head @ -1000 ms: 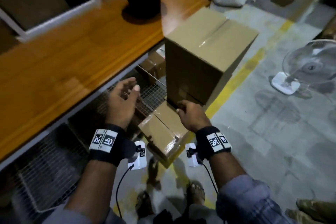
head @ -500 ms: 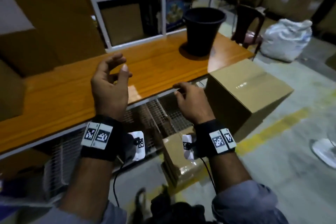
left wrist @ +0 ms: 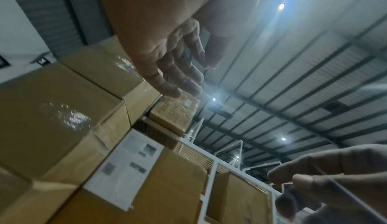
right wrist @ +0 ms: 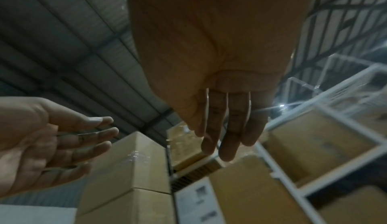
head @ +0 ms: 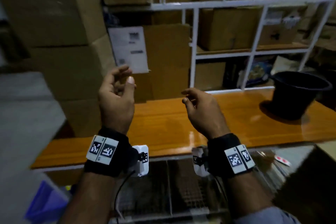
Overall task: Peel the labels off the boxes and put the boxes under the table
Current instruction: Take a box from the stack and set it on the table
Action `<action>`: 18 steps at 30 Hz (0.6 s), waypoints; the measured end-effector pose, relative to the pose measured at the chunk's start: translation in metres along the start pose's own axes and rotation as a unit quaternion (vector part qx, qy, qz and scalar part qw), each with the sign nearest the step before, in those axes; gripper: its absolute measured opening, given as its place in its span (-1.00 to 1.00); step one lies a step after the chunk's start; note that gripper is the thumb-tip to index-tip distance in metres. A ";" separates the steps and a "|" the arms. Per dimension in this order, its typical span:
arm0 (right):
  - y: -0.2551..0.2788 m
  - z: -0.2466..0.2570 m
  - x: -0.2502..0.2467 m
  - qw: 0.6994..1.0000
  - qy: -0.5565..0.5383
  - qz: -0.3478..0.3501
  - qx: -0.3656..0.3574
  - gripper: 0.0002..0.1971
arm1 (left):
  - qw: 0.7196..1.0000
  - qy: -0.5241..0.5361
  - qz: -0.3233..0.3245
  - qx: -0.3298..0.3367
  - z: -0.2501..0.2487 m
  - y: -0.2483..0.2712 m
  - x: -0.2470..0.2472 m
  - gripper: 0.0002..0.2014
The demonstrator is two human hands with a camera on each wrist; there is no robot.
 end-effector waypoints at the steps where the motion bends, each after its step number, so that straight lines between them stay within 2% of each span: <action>1: -0.012 0.014 0.007 1.000 -0.007 0.001 -0.014 -0.75 | 1.000 -0.007 -0.001 0.003 -0.001 -0.014 -0.014 -0.72; 5: -0.068 0.077 0.039 0.996 -0.031 0.001 -0.079 -0.74 | 0.998 -0.054 -0.028 0.029 -0.007 -0.072 -0.078 -0.69; 10: -0.135 0.139 0.081 0.990 0.004 0.024 -0.141 -0.64 | 0.987 -0.121 -0.088 0.051 0.007 -0.132 -0.142 -0.69; 14: -0.186 0.179 0.104 0.982 0.003 0.045 -0.185 -0.59 | 0.975 -0.180 -0.127 0.041 0.024 -0.182 -0.175 -0.67; 18: -0.238 0.205 0.122 0.975 0.011 0.031 -0.218 -0.49 | 0.965 -0.222 -0.141 0.021 0.045 -0.235 -0.194 -0.59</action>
Point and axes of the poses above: each hand's wrist, its own y-axis away from the middle knuckle, its own x-axis out of the palm, z = x × y, the point moved 4 cm from there along -y, towards the middle knuckle, and after that the axes turned 8 degrees about z, right-handed, at the moved point
